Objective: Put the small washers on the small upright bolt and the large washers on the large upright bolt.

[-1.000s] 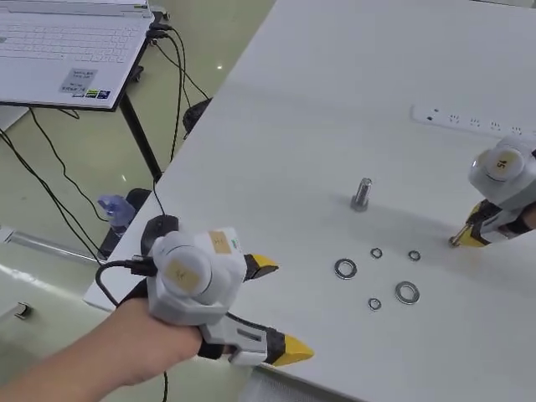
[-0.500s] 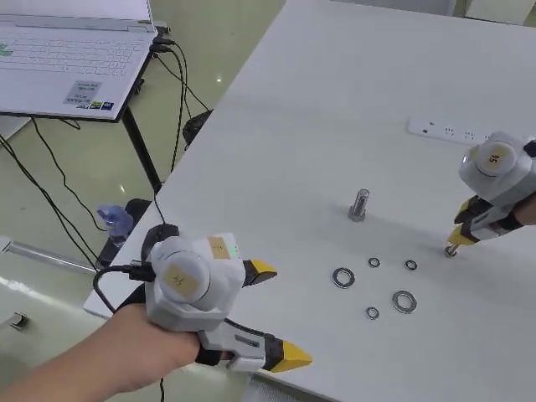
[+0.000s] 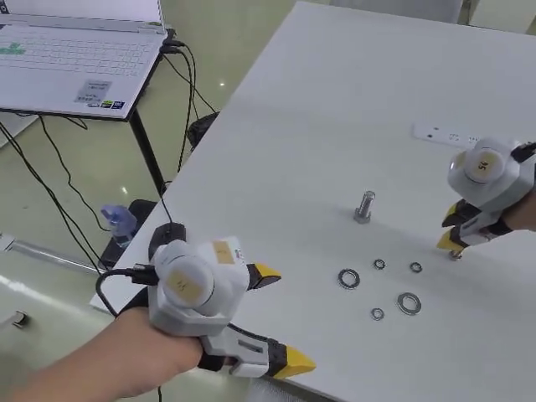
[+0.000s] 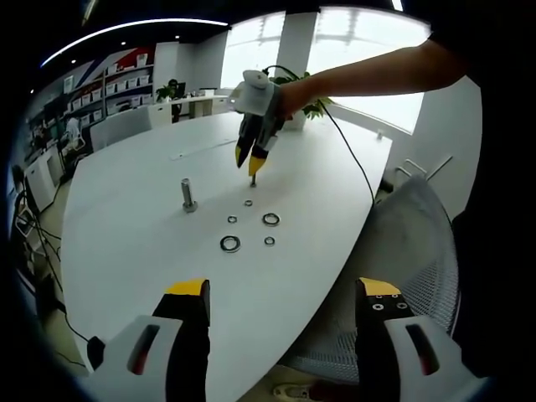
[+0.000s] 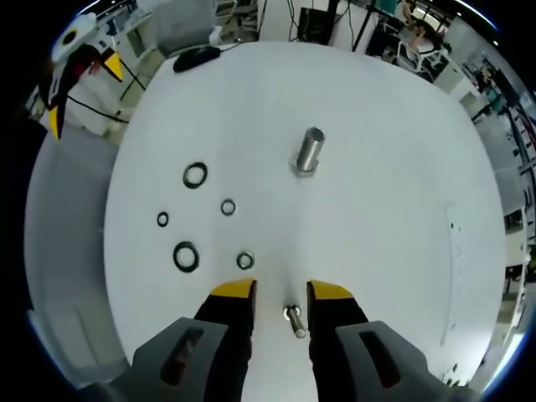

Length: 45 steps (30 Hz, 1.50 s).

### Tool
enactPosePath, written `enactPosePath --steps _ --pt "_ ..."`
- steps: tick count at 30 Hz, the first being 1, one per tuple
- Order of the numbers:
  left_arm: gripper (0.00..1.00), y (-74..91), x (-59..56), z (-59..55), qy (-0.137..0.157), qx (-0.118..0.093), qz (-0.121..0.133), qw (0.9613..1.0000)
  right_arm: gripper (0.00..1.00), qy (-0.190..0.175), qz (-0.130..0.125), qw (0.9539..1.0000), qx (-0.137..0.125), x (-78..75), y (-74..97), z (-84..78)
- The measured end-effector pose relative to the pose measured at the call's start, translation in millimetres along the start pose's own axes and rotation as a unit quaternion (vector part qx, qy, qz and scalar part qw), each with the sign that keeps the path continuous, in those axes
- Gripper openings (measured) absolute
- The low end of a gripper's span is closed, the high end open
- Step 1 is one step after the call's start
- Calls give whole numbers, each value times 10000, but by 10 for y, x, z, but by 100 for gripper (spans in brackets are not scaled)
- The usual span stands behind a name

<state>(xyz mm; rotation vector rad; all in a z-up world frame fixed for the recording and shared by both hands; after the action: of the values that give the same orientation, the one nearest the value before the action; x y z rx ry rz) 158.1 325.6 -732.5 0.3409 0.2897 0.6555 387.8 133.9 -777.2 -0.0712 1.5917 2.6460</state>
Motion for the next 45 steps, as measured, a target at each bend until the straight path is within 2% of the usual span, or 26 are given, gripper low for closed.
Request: enactPosePath --steps 10,16,20,26,32,45 --pt "73 22 -6 8 -77 -81 -9 9999 29 -9 102 9999 -81 153 -72 51" --pt "78 24 59 22 -229 -100 117 9996 30 -56 142 9998 -104 237 -131 11" --pt "79 24 120 -2 -374 -27 247 9990 30 -76 169 9998 -122 283 -180 -7" --pt "81 -11 172 -43 -526 49 377 9979 30 -106 160 9997 -127 303 -231 -28" --pt "80 -29 230 -87 -532 167 474 9973 30 -132 142 9997 -113 301 -257 -60" --pt "79 -75 297 -62 -543 209 605 9965 29 -219 132 9996 -92 346 -411 -58"
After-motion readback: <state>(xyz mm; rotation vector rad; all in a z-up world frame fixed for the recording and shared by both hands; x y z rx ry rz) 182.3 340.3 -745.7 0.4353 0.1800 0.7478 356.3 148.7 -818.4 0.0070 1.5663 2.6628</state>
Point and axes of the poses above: the centre of the closed fingertips' face, and the gripper's own axes: y roughly backward along the fingers, x roughly to its left, z roughly out of its top, the point moved 4 cm from there along y, roughly backward along the fingers, and after that the axes turned 13 degrees about -x, right-handed, at the moved point
